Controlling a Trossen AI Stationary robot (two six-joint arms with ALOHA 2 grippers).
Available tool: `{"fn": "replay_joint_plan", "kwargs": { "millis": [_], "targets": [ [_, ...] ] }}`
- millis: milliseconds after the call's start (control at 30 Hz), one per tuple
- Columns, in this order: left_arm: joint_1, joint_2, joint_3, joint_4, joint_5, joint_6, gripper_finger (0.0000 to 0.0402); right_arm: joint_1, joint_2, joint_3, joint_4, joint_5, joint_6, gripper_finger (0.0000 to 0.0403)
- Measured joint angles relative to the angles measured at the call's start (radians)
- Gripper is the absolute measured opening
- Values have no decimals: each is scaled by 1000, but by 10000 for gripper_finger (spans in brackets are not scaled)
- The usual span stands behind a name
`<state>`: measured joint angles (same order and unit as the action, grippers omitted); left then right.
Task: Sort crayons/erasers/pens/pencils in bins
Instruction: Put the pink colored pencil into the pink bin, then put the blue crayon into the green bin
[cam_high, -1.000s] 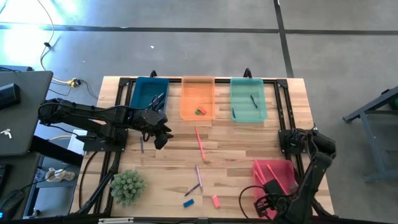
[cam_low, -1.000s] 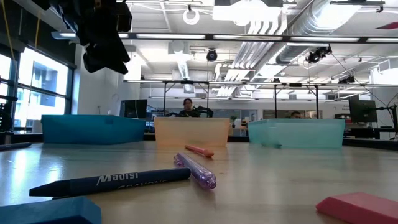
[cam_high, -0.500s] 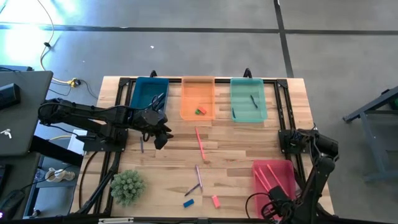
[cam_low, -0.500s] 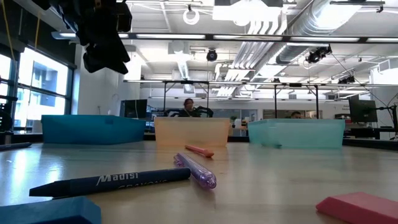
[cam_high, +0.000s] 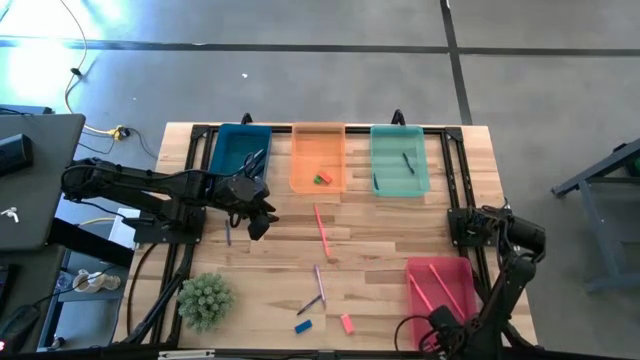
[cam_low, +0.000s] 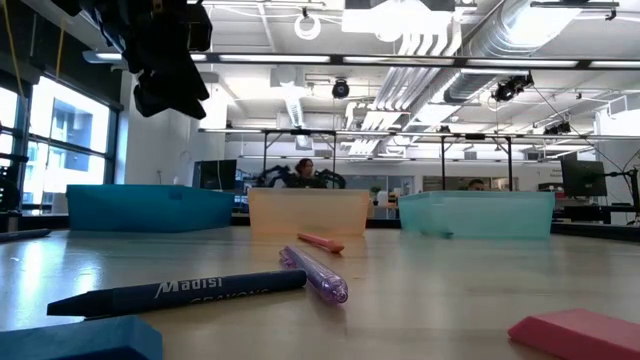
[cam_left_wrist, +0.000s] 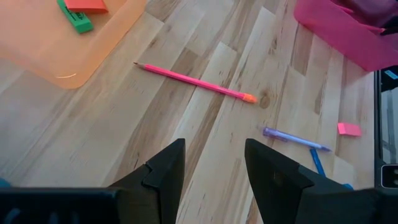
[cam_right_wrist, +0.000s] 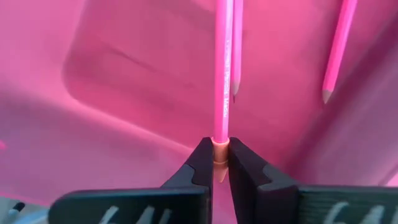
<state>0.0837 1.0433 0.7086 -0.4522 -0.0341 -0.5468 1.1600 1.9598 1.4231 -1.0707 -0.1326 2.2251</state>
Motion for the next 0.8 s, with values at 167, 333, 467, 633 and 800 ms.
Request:
{"fn": "replay_joint_plan", "kwargs": {
  "millis": [167, 333, 467, 633, 800],
  "targets": [
    [0, 0, 0, 0, 0, 0, 155, -2, 0, 0, -5, 8, 0, 11],
    [0, 0, 0, 0, -1, 0, 155, -6, -9, 1, 9, 49, -3, 52],
    [0, 0, 0, 0, -1, 0, 155, -15, -26, 2, 1, 58, -4, 104],
    [0, 0, 0, -12, -23, -1, 155, -16, -70, 2, -32, 117, 9, 145],
    [1, 0, 0, -71, -87, 0, 155, -35, -128, 2, -51, 241, 0, 156]
  ]
}}
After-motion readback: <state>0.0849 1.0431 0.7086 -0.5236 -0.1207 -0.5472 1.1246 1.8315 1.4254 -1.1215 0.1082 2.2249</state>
